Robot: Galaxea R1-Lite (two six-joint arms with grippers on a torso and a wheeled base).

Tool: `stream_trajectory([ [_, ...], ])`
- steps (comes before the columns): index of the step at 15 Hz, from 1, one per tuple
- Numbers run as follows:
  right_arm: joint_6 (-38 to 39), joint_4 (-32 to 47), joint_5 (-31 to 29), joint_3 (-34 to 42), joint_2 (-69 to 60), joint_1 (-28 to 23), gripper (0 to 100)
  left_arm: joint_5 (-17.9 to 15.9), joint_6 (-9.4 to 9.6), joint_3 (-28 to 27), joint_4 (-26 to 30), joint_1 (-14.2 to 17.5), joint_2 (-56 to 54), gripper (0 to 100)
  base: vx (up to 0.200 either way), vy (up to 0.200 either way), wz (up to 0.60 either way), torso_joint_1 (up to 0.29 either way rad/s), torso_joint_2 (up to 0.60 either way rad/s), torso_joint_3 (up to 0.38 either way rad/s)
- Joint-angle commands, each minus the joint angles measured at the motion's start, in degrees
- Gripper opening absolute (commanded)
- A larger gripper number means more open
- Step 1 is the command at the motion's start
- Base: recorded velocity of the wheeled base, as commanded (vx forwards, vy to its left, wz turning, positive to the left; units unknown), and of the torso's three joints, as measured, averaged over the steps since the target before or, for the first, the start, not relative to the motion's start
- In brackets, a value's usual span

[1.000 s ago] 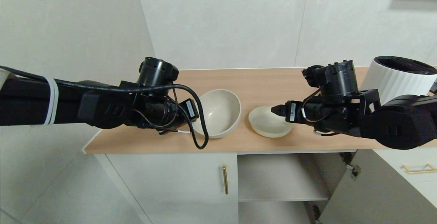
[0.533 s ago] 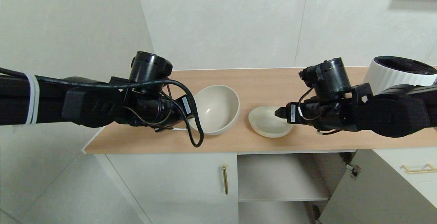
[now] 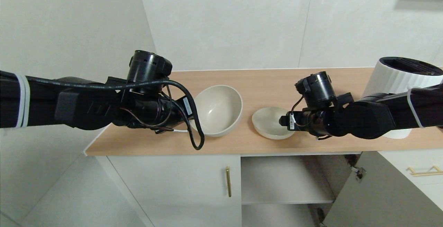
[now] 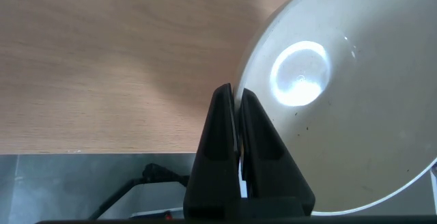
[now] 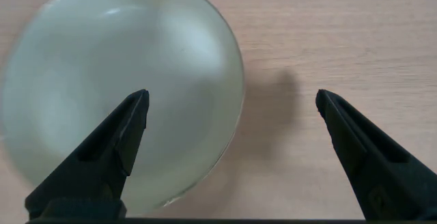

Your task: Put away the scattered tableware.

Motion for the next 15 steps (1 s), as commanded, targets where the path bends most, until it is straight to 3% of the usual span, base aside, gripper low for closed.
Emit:
stream_trajectory([
  [1,0.1,-0.3,0.0,-0.2,1.6,-0.5,100,0.0,-0.05,0.1,0.0,0.0,-0.2,0,0.000,0.000,0.00,0.000,0.00,0.000],
  [7,0.1,-0.9,0.1,-0.9,2.1,-1.0,100,0.0,-0.05,0.1,0.0,0.0,-0.3,0,0.000,0.000,0.00,0.000,0.00,0.000],
  [8,0.2,-1.0,0.1,-0.9,2.3,-1.0,0,0.0,-0.05,0.1,0.0,0.0,-0.3,0,0.000,0.000,0.00,0.000,0.00,0.000],
  [15,0.4,-1.0,0.2,-1.1,2.0,-1.0,0,0.0,-0.05,0.2,0.0,-0.1,-0.2,0,0.000,0.000,0.00,0.000,0.00,0.000],
])
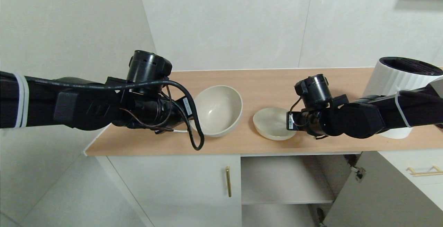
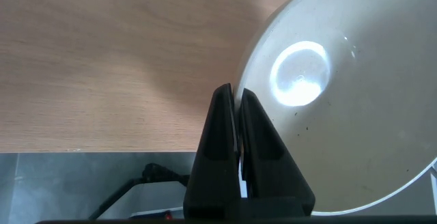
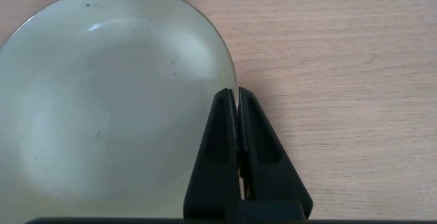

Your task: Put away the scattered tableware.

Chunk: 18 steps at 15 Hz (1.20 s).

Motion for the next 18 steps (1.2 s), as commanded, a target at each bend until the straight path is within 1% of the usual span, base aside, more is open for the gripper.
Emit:
stream_trajectory([
  [1,0.0,0.0,0.0,0.1,-0.3,0.0,0,0.0,-0.02,0.0,0.0,0.0,0.0,0,0.000,0.000,0.00,0.000,0.00,0.000],
  [3,0.1,0.1,0.0,0.3,-1.3,0.0,0,0.0,-0.02,0.4,0.0,0.0,-0.6,0,0.000,0.000,0.00,0.000,0.00,0.000],
  [4,0.2,0.6,0.5,1.0,-3.5,0.0,0,0.0,0.06,1.6,0.0,0.0,-2.0,0,0.000,0.000,0.00,0.000,0.00,0.000],
  [6,0.2,0.7,2.2,4.5,-8.7,0.0,0,-0.1,0.68,4.1,-0.1,0.1,-4.7,0,0.000,0.000,0.00,0.000,0.00,0.000],
  [7,0.3,0.7,5.6,7.3,-12.9,0.0,0,-0.1,1.82,6.2,-0.2,0.2,-6.7,0,0.000,0.000,0.00,0.000,0.00,0.000],
  [8,0.3,0.7,7.9,8.7,-15.4,0.0,0,-0.3,2.70,8.0,-0.2,0.2,-8.0,0,0.000,0.000,0.00,0.000,0.00,0.000],
  [9,0.2,0.7,10.6,10.3,-18.2,0.0,0,-0.7,4.02,10.0,-0.4,0.2,-10.0,0,0.000,0.000,0.00,0.000,0.00,0.000],
  [10,0.1,0.7,11.9,12.2,-21.0,-0.1,0,-1.4,5.25,11.9,-0.4,0.2,-12.7,0,0.000,0.000,0.00,0.000,0.00,0.000],
  [12,-0.3,0.4,12.1,16.1,-23.4,0.0,0,-1.5,6.22,13.7,-0.4,0.2,-15.8,0,0.000,0.000,0.00,0.000,0.00,0.000],
  [13,-0.1,0.3,12.0,17.4,-24.1,0.0,0,-1.5,7.10,14.9,-0.4,0.2,-17.1,0,0.000,0.000,0.00,0.000,0.00,0.000],
  [14,-0.2,0.0,12.1,18.9,-25.6,0.0,0,-2.0,9.47,17.4,-0.4,0.1,-19.4,0,0.000,0.000,0.00,0.000,0.00,0.000],
  [15,-0.4,0.4,12.1,19.2,-26.0,0.0,0,-3.5,10.00,19.1,-0.4,0.1,-20.4,0,0.000,0.000,0.00,0.000,0.00,0.000],
  [17,-0.4,0.0,12.1,20.8,-25.8,0.0,0,-6.3,10.26,21.6,-0.4,0.2,-22.7,0,0.000,0.000,0.00,0.000,0.00,0.000],
  [18,-0.4,0.1,12.5,21.4,-26.0,0.2,0,-6.5,10.61,22.4,-0.4,0.2,-23.4,0,0.000,0.000,0.00,0.000,0.00,0.000],
])
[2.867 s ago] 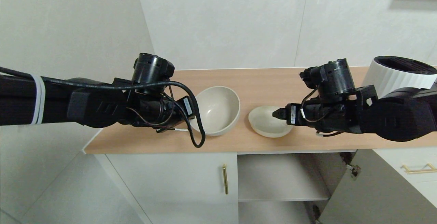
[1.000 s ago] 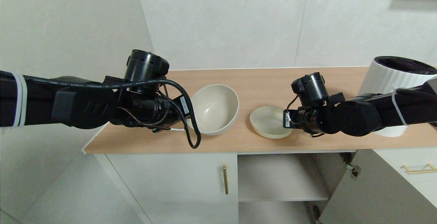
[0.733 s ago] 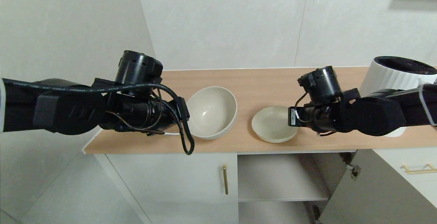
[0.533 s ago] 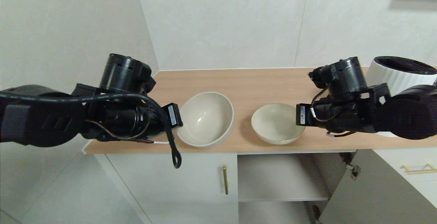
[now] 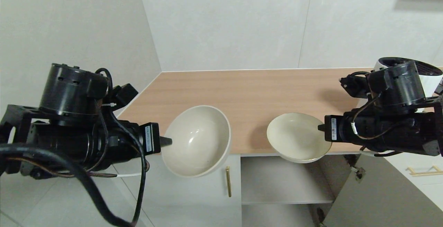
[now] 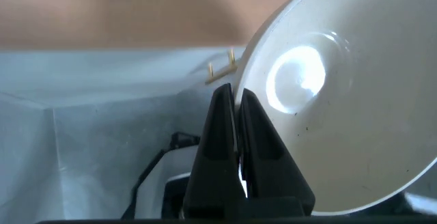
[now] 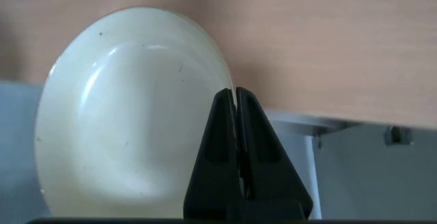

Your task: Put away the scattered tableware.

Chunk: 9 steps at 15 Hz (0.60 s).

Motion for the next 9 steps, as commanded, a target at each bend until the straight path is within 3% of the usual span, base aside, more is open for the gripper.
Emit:
stream_trajectory([
  [1,-0.1,0.0,0.5,1.3,-0.9,0.1,0,-0.1,0.47,2.2,0.0,0.0,-2.6,0,0.000,0.000,0.00,0.000,0.00,0.000],
  [3,-2.1,0.9,0.7,3.5,-2.0,0.1,0,-0.1,1.44,4.6,0.0,-0.1,-2.8,0,0.000,0.000,0.00,0.000,0.00,0.000],
  [9,-5.5,0.5,1.1,7.3,-2.3,0.2,0,-0.1,1.44,6.5,0.0,-1.6,-2.9,0,0.000,0.000,0.00,0.000,0.00,0.000],
])
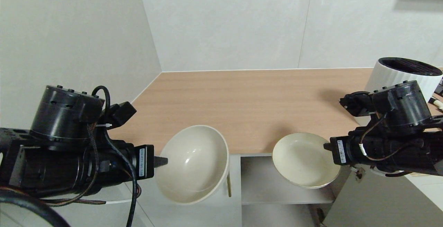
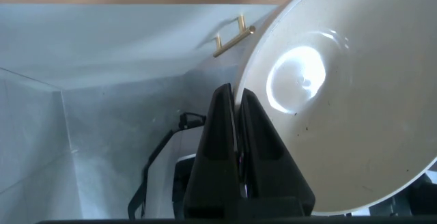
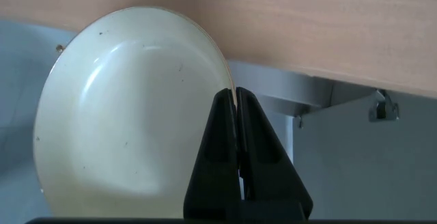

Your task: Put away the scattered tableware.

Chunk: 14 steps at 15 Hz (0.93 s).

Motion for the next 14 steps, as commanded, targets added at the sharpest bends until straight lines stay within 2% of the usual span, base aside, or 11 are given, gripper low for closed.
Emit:
stream_trajectory([
  [1,0.0,0.0,0.0,0.5,-0.2,0.0,0,0.0,-0.08,0.1,0.1,-0.2,0.1,0,0.000,0.000,0.00,0.000,0.00,0.000],
  [5,0.0,-0.1,-0.2,0.6,-0.4,0.0,0,0.2,-0.08,0.1,0.1,-0.7,0.0,0,-0.200,0.000,0.00,0.008,0.01,0.000],
  [14,0.0,-0.4,-0.3,0.5,1.7,-0.2,0,0.2,0.01,0.2,0.1,-0.7,0.9,0,0.000,0.000,0.00,0.000,0.00,0.000],
])
